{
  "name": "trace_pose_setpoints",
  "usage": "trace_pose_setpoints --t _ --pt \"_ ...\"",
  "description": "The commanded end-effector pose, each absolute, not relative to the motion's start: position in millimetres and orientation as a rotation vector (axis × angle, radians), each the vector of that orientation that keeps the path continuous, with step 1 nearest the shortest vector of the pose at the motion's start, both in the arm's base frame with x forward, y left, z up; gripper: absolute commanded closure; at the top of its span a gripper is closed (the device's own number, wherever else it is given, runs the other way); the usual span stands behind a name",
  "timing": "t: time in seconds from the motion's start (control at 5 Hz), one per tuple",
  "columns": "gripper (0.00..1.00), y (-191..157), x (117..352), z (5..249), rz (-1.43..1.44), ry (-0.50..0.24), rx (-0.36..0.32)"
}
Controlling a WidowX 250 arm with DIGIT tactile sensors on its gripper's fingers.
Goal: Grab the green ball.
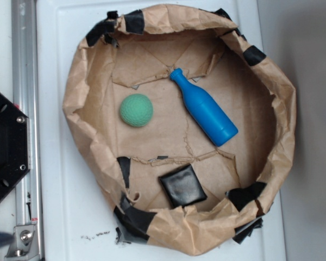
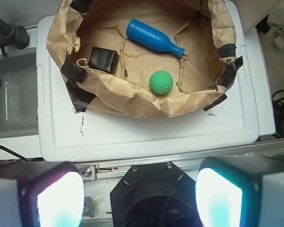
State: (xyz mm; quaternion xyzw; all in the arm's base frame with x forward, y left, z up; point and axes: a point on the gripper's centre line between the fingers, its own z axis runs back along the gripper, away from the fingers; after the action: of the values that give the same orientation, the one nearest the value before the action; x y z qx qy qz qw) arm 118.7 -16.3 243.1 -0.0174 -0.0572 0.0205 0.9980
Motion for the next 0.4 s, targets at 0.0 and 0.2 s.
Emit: trace_pose_setpoints --t 0.0,0.2 --pt "0.0 -16.3 118.7 243.1 0.041 -0.114 -0.035" --pt "0.0 -8.2 155.8 227.8 -0.035 -0.064 -0.108"
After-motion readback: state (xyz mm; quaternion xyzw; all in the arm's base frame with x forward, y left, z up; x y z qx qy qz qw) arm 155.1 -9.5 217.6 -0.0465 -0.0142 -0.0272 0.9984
